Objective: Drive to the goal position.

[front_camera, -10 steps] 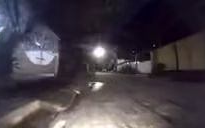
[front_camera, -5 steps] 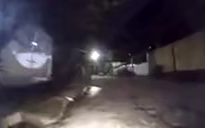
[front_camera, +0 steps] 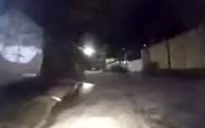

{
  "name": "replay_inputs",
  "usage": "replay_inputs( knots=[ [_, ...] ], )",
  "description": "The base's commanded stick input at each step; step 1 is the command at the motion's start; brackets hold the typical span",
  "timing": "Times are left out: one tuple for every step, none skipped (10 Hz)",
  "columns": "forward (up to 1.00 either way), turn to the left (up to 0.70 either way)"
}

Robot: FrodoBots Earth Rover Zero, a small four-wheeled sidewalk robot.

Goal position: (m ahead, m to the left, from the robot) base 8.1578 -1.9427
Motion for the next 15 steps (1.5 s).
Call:
replay_inputs(
  knots=[
    [0.7,0.0],
    [0.7,0.0],
    [0.7,0.0],
    [0.7,0.0],
    [0.7,0.0],
    [0.7,0.0],
    [0.7,0.0],
    [0.7,0.0],
    [0.7,0.0],
    [0.7,0.0],
    [0.7,0.0],
    [0.7,0.0],
    [0.7,-0.06],
    [0.7,-0.19],
    [0.7,-0.31]
  ],
)
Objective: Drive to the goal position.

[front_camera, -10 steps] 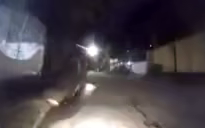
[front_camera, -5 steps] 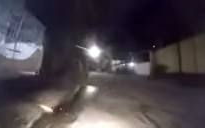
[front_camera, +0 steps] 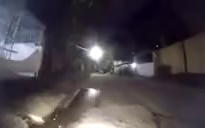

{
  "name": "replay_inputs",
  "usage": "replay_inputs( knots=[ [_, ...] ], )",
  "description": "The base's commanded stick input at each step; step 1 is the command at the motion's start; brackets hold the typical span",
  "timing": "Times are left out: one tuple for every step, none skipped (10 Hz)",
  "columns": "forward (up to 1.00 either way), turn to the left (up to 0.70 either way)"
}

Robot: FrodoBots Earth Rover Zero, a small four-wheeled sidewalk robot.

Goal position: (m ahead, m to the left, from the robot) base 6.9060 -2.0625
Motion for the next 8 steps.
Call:
replay_inputs(
  knots=[
    [0.7,-0.35],
    [0.7,-0.35],
    [0.7,-0.3],
    [0.7,-0.16],
    [0.7,-0.02],
    [0.7,0.0],
    [0.7,0.0],
    [0.7,0.0]
  ],
)
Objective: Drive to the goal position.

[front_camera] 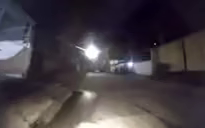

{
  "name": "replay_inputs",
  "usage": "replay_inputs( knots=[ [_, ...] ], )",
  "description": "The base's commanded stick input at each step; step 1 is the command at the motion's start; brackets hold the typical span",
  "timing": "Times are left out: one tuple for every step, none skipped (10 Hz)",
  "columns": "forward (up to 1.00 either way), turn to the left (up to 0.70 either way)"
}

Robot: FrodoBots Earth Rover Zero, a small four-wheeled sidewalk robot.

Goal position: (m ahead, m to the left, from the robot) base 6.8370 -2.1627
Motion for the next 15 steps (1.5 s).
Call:
replay_inputs(
  knots=[
    [0.7,0.0],
    [0.7,0.0],
    [0.7,0.0],
    [0.7,0.0],
    [0.7,0.0],
    [0.7,0.0],
    [0.7,0.0],
    [0.7,0.0],
    [0.7,-0.02],
    [0.7,-0.09],
    [0.7,-0.15],
    [0.7,-0.21],
    [0.7,-0.27],
    [0.7,-0.34],
    [0.7,-0.35]
  ],
)
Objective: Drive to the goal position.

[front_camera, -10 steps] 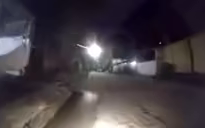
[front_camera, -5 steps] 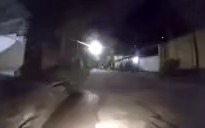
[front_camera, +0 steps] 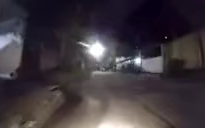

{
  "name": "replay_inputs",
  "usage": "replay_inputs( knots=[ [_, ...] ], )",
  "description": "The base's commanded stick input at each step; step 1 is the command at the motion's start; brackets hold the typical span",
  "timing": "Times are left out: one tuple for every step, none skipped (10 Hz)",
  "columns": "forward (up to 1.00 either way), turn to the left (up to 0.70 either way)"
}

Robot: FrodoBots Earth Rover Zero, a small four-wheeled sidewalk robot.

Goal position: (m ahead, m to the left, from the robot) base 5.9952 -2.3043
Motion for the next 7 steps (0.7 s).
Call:
replay_inputs(
  knots=[
    [0.7,-0.35],
    [0.7,-0.35],
    [0.7,-0.34],
    [0.7,-0.32],
    [0.7,-0.11],
    [0.7,0.0],
    [0.7,0.0]
  ],
)
